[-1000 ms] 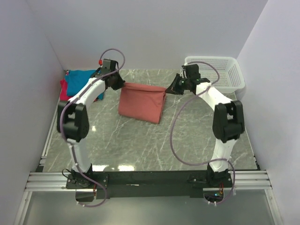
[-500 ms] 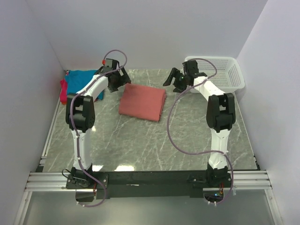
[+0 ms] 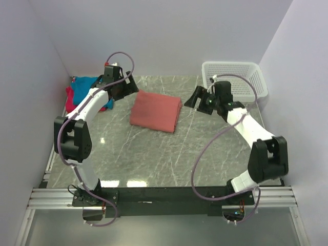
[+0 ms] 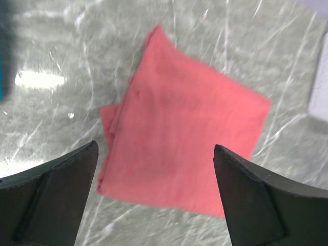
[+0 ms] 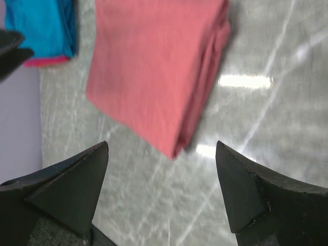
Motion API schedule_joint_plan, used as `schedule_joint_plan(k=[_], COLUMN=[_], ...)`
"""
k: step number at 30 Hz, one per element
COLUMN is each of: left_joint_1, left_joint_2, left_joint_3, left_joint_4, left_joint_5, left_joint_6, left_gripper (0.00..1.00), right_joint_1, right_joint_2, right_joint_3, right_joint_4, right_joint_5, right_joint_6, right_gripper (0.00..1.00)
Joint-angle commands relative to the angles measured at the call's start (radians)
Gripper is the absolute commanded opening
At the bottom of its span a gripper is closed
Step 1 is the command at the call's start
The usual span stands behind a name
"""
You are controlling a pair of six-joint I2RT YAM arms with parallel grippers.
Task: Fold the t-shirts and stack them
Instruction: Neatly place the folded tshirt to the corner
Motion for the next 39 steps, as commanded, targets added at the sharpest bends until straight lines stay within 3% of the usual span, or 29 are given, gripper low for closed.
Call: schedule_joint_plan(k=[1, 7, 13, 25, 34, 37, 39], left_joint_1=[-0.001, -0.001, -0.002, -0.056, -0.124, -0.137, -0.147], left_joint_2=[-0.035, 0.006, 0.172, 0.332, 0.433, 0.465, 0.485], left_joint_3=[-0.072, -0.118, -0.017, 0.095, 0.184, 0.212, 0.239], left_joint_4=[0.035, 0.074, 0.008, -0.052, -0.169, -0.196, -0.221], left_joint_5=[0.042, 0.093, 0.082, -0.001, -0.182, -0.220, -0.260], left_joint_6=[0.056, 0.131, 0.168, 0.167, 0.136, 0.131, 0.130], left_gripper=[0.99, 1.00, 0.99, 0.98, 0.66, 0.45, 0.09], right_joint_1=[0.005, 0.005, 0.005, 0.005, 0.005, 0.007, 0.005], right_joint_2=[-0.123, -0.266, -0.380, -0.538, -0.601, -0.613, -0.621], right_joint_3=[-0.160, -0.329, -0.420, -0.422, -0.425, -0.429, -0.431], right_joint_4=[0.086, 0.096, 0.057, -0.128, -0.164, -0.161, -0.158], right_joint_5=[0.022, 0.016, 0.030, 0.177, 0.231, 0.231, 0.236], right_joint_6=[-0.025, -0.034, -0.071, -0.118, -0.134, -0.137, -0.140], right_gripper=[0.91, 0.92, 0.92, 0.92, 0.92, 0.92, 0.92])
